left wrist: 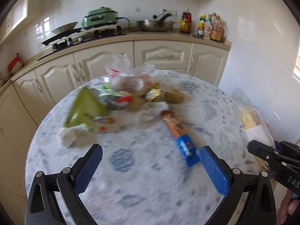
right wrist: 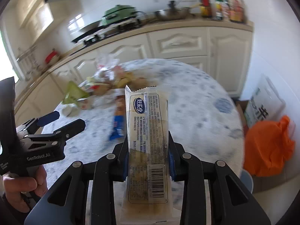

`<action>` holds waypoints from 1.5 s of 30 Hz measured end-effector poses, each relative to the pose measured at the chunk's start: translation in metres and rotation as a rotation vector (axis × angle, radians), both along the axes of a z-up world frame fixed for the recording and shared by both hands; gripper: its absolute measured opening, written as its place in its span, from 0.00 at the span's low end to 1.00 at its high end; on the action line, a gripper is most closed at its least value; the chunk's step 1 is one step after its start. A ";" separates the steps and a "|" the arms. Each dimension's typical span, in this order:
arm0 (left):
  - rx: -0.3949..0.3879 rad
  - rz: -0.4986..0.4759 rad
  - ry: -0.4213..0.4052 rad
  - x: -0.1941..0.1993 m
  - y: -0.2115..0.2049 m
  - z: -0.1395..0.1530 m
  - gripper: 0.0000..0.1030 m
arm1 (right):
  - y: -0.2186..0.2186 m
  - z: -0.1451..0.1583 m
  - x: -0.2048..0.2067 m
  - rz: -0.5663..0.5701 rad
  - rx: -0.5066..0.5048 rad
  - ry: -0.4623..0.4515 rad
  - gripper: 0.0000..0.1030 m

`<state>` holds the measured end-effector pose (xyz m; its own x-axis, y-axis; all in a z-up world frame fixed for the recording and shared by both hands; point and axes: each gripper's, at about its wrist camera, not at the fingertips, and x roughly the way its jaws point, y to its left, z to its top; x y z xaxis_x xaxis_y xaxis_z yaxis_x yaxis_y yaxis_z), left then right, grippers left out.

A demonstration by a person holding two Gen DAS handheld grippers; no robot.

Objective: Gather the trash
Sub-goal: 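Grasp the bread packet with the right tool while the left tool grasps the chocolate bar, then carry the bread packet and chocolate bar to the bin and open both tools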

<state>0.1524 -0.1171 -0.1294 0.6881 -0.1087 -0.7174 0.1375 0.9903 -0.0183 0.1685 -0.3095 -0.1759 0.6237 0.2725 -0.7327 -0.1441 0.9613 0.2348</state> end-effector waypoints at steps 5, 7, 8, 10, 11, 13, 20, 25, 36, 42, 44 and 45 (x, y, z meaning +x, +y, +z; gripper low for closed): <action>0.048 -0.018 0.045 0.037 -0.036 -0.018 0.97 | -0.029 -0.002 -0.005 -0.049 0.035 -0.002 0.31; 0.053 -0.019 0.062 0.051 -0.047 -0.025 0.96 | -0.036 -0.001 -0.006 -0.060 0.041 -0.005 0.31; 0.060 -0.017 0.075 0.059 -0.052 -0.030 0.94 | -0.039 -0.002 -0.007 -0.068 0.043 -0.007 0.31; 0.071 -0.022 0.096 0.072 -0.062 -0.040 0.88 | -0.046 0.000 -0.010 -0.086 0.042 -0.012 0.31; 0.074 -0.025 0.112 0.078 -0.066 -0.044 0.77 | -0.049 0.000 -0.011 -0.092 0.042 -0.015 0.31; 0.038 -0.044 0.118 0.085 -0.068 -0.051 0.62 | -0.053 0.002 -0.014 -0.109 0.036 -0.019 0.31; 0.016 -0.135 0.109 0.084 -0.076 -0.057 0.14 | -0.055 0.018 -0.026 -0.142 0.002 -0.054 0.31; -0.015 -0.171 0.091 0.068 -0.071 -0.055 0.14 | -0.052 0.029 -0.033 -0.150 -0.025 -0.079 0.31; -0.090 -0.212 -0.024 0.015 -0.062 -0.005 0.14 | -0.053 0.047 -0.051 -0.176 -0.047 -0.118 0.31; -0.145 -0.268 -0.093 -0.018 -0.071 0.030 0.14 | -0.071 0.061 -0.065 -0.221 -0.057 -0.150 0.31; -0.161 -0.304 -0.115 -0.027 -0.083 0.040 0.14 | -0.081 0.065 -0.070 -0.243 -0.057 -0.159 0.31; -0.171 -0.328 -0.123 -0.032 -0.091 0.045 0.14 | -0.090 0.068 -0.074 -0.260 -0.059 -0.163 0.31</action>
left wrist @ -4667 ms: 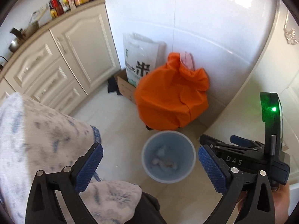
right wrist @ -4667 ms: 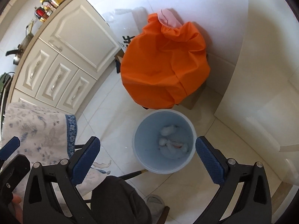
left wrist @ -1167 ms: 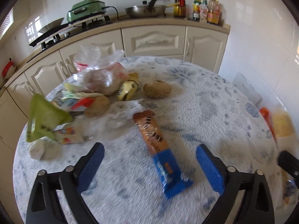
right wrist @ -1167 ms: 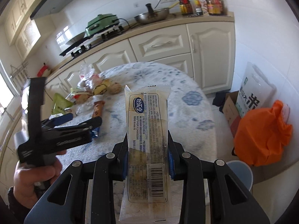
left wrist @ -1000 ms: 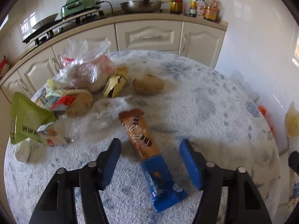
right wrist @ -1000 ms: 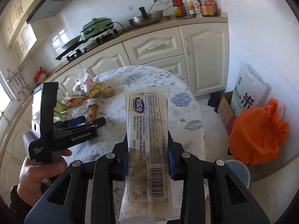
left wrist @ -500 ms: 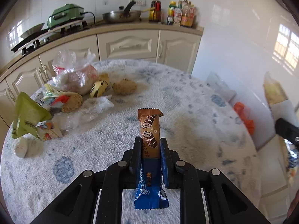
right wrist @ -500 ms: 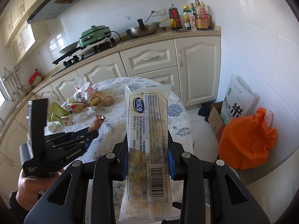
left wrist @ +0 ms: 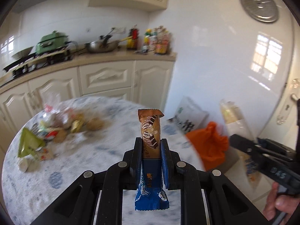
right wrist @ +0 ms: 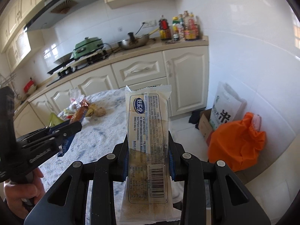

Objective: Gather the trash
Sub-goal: 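Carry the bread packet and chocolate bar to the bin and open both tools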

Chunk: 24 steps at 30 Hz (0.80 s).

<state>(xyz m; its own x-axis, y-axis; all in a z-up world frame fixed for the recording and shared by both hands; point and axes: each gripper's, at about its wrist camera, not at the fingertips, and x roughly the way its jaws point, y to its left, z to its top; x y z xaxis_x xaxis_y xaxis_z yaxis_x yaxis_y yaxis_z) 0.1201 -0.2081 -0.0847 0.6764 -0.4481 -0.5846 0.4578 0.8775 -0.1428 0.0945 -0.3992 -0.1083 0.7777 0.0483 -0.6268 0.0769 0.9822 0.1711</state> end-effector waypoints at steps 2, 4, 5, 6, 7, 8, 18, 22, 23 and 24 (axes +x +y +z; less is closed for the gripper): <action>-0.014 -0.036 -0.010 -0.006 -0.015 0.005 0.14 | -0.017 0.003 -0.006 -0.036 0.001 -0.006 0.31; -0.026 -0.083 -0.012 -0.012 -0.034 0.007 0.14 | -0.040 0.005 -0.015 -0.085 0.005 -0.010 0.31; -0.028 -0.103 -0.012 -0.015 -0.045 0.007 0.14 | -0.049 0.005 -0.018 -0.107 0.003 -0.009 0.31; -0.029 -0.117 -0.009 -0.013 -0.051 0.007 0.14 | -0.060 0.004 -0.022 -0.132 0.001 -0.007 0.31; -0.031 -0.139 -0.003 -0.014 -0.061 0.005 0.14 | -0.070 0.003 -0.025 -0.152 0.004 -0.004 0.31; -0.036 -0.163 0.002 -0.017 -0.072 0.004 0.14 | -0.081 0.001 -0.029 -0.176 0.010 -0.002 0.31; 0.001 -0.302 0.114 -0.015 -0.175 -0.044 0.14 | -0.185 -0.075 -0.045 -0.358 0.117 0.126 0.31; 0.056 -0.330 0.206 -0.006 -0.217 -0.082 0.14 | -0.212 -0.127 -0.034 -0.382 0.179 0.207 0.31; 0.077 -0.341 0.238 -0.002 -0.228 -0.096 0.14 | -0.218 -0.141 -0.031 -0.388 0.204 0.224 0.31; 0.084 -0.349 0.264 0.000 -0.237 -0.104 0.14 | -0.224 -0.153 -0.027 -0.393 0.226 0.237 0.31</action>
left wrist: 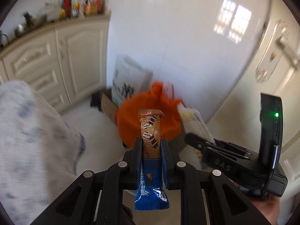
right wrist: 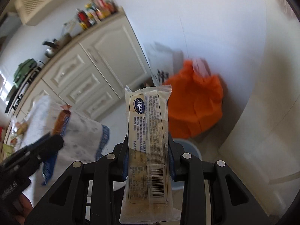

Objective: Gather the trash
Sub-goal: 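Carry the bread packet and chocolate bar to the bin and open both tools, then return both tools from the bin to the table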

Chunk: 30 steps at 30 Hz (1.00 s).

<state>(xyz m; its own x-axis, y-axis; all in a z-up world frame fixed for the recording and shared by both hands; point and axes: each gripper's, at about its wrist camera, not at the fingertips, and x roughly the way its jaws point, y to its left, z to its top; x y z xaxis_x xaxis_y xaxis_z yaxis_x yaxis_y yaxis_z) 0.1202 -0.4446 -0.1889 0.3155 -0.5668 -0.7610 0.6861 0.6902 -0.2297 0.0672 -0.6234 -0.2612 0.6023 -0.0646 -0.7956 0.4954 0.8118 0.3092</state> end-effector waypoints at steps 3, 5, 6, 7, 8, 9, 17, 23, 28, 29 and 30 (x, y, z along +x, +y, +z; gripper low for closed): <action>0.048 -0.004 0.057 0.009 -0.023 -0.032 0.14 | -0.011 -0.029 0.005 -0.020 0.036 0.030 0.31; 0.058 -0.005 0.104 0.016 -0.035 -0.052 0.14 | -0.020 -0.047 0.010 -0.032 0.055 0.051 0.31; 0.075 -0.006 0.110 0.024 -0.041 -0.059 0.14 | -0.023 -0.053 0.012 -0.037 0.059 0.058 0.31; 0.087 -0.012 0.124 0.028 -0.047 -0.065 0.15 | -0.027 -0.061 0.015 -0.041 0.070 0.064 0.31; 0.095 -0.008 0.135 0.031 -0.052 -0.071 0.19 | -0.031 -0.069 0.017 -0.044 0.082 0.065 0.31; 0.106 0.000 0.131 0.036 -0.055 -0.073 0.31 | -0.034 -0.075 0.019 -0.052 0.086 0.066 0.34; 0.181 0.076 0.048 0.051 -0.086 -0.062 0.84 | -0.048 -0.104 0.009 -0.128 0.104 0.122 0.91; 0.170 0.111 -0.074 0.015 -0.065 -0.028 0.97 | -0.035 -0.063 -0.012 -0.171 0.052 0.075 1.00; 0.106 0.134 -0.142 -0.020 -0.023 0.016 0.98 | -0.016 -0.010 -0.023 -0.186 -0.008 0.007 1.00; 0.089 0.141 -0.154 -0.025 -0.014 0.027 0.99 | -0.008 0.007 -0.025 -0.185 -0.034 -0.015 1.00; 0.075 0.146 -0.161 -0.029 -0.005 0.033 0.99 | -0.002 0.020 -0.026 -0.180 -0.054 -0.032 1.00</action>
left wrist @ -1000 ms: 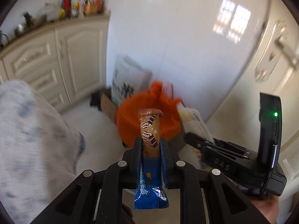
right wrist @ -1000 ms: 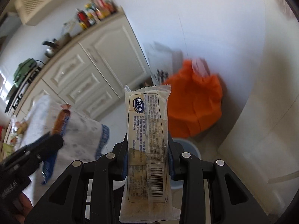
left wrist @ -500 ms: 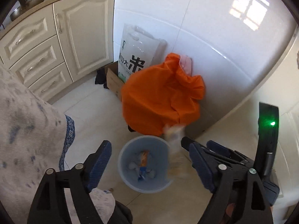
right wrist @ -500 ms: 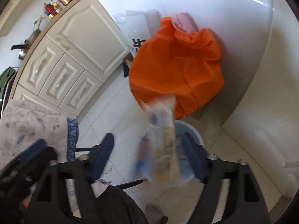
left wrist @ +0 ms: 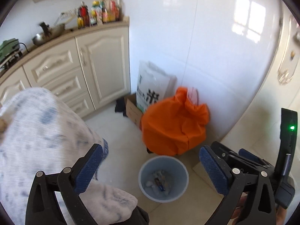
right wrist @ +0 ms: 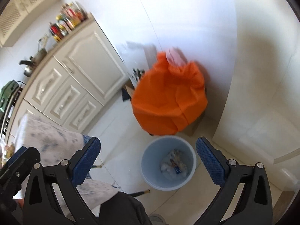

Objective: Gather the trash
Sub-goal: 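Return both tools from the bin to the table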

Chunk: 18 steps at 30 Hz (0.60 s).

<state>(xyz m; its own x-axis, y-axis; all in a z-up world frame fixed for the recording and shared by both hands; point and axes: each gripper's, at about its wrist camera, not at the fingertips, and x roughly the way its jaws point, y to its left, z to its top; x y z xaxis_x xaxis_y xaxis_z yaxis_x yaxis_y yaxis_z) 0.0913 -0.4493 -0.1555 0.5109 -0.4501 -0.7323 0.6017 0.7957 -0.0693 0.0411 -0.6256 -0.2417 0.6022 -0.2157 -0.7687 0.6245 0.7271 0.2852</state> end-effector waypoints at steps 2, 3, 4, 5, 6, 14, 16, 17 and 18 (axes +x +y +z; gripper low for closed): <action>-0.039 0.012 -0.035 -0.012 0.026 0.021 0.99 | 0.015 0.026 -0.002 0.014 -0.042 -0.031 1.00; -0.054 0.023 -0.058 -0.019 0.040 0.032 0.99 | 0.023 0.039 -0.002 0.021 -0.065 -0.042 1.00; -0.068 0.033 -0.073 -0.024 0.055 0.041 0.99 | 0.029 0.048 -0.002 0.025 -0.081 -0.053 1.00; -0.086 0.040 -0.085 -0.028 0.067 0.050 0.99 | 0.038 0.061 -0.003 0.032 -0.100 -0.070 1.00; -0.103 0.048 -0.099 -0.034 0.083 0.058 0.99 | 0.047 0.073 -0.003 0.042 -0.115 -0.088 1.00; -0.175 0.150 -0.209 -0.066 0.206 0.101 0.99 | 0.125 0.146 0.002 0.154 -0.231 -0.189 1.00; -0.187 0.184 -0.231 -0.075 0.238 0.110 0.99 | 0.144 0.156 0.004 0.186 -0.247 -0.209 1.00; -0.194 0.198 -0.237 -0.078 0.250 0.112 0.99 | 0.155 0.162 0.006 0.205 -0.255 -0.219 1.00; -0.200 0.210 -0.243 -0.082 0.263 0.114 0.99 | 0.165 0.167 0.009 0.225 -0.261 -0.230 1.00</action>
<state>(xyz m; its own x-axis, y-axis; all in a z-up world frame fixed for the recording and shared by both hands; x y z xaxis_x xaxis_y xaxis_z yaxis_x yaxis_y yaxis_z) 0.0092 -0.1863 -0.0412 0.7555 -0.4386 -0.4867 0.4445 0.8889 -0.1111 0.0500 -0.4603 -0.0749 0.8062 -0.2292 -0.5454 0.3834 0.9045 0.1867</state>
